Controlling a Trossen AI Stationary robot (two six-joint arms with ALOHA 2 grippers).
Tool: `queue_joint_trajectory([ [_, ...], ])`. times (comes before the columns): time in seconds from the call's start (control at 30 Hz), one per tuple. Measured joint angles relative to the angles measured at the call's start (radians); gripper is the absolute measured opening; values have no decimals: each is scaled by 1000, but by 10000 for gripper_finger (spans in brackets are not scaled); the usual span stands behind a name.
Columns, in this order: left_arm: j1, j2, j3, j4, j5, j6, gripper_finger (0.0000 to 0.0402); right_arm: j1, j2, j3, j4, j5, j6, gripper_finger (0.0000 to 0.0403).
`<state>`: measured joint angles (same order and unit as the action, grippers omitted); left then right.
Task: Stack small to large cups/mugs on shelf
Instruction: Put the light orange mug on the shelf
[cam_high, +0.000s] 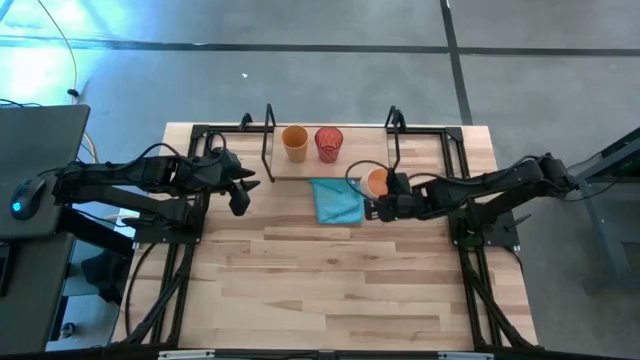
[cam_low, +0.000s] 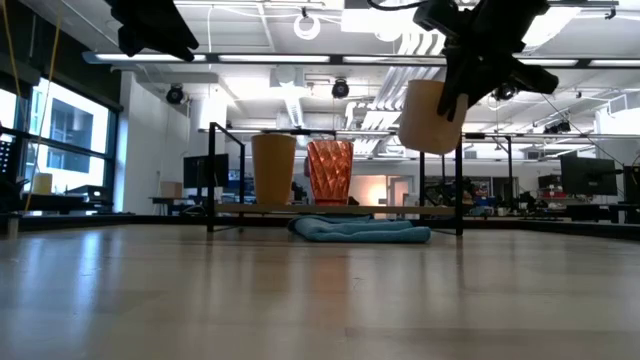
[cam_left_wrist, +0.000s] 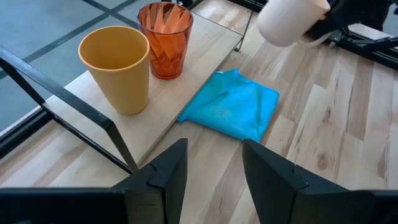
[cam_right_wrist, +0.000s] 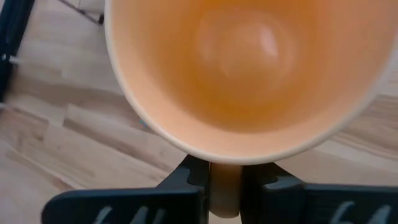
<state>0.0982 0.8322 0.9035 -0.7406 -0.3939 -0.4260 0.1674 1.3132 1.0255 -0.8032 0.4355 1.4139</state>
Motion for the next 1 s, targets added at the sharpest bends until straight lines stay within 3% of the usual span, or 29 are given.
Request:
queue_joint_trajectory([
  [0.4, 0, 1, 0, 18, -3, 36, 143, -186, 39, 101, -12, -125, -191, 20],
  [0.67, 0, 1, 0, 21, 1, 28, 143, -294, 147, 291, -197, -180, -355, 20],
  [1.0, 0, 2, 0, 45, 6, 27, 143, -427, 245, 407, -262, -250, -402, 20],
])
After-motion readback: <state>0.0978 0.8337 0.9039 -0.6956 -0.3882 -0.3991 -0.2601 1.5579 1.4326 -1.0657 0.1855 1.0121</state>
